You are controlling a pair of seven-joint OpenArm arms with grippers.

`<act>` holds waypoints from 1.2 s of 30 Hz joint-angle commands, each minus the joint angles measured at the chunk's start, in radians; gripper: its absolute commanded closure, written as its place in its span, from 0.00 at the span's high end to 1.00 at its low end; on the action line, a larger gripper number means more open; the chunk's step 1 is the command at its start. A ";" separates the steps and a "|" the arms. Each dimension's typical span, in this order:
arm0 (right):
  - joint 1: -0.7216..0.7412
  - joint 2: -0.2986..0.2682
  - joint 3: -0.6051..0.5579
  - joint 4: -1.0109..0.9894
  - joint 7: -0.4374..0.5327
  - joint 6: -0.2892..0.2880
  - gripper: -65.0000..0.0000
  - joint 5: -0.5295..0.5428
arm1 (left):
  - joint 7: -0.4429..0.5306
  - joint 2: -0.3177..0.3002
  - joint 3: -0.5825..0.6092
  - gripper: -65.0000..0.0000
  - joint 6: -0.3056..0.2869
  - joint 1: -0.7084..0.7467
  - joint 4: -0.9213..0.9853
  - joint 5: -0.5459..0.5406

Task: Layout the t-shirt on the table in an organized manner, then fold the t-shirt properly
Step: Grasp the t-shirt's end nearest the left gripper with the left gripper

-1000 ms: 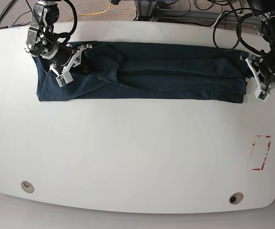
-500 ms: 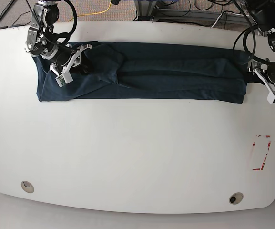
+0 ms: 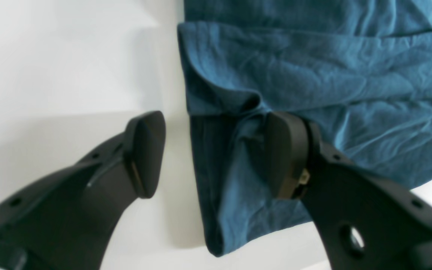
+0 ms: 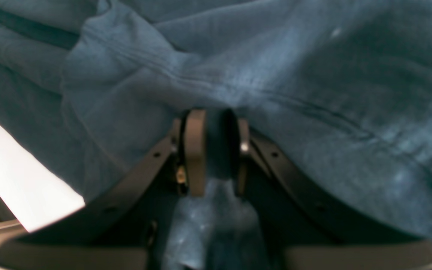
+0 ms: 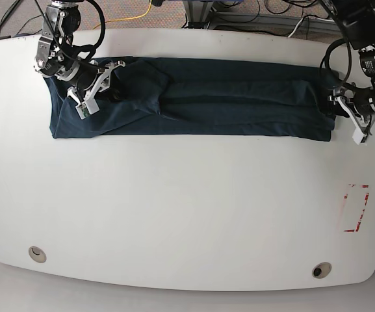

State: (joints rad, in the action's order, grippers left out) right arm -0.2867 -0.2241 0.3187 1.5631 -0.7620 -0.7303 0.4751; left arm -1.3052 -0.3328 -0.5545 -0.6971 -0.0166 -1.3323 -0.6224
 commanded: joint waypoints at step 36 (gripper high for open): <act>-0.012 0.016 0.001 -0.006 -0.077 0.032 0.18 -0.085 | -0.049 0.002 0.141 0.04 -0.001 0.056 -0.273 0.002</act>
State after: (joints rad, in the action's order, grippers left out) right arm -0.2863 -0.2043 0.3225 1.5635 -0.7586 -0.7227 0.4744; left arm -1.3674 -0.3119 -0.4366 -0.6964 0.0502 -1.5414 -0.6044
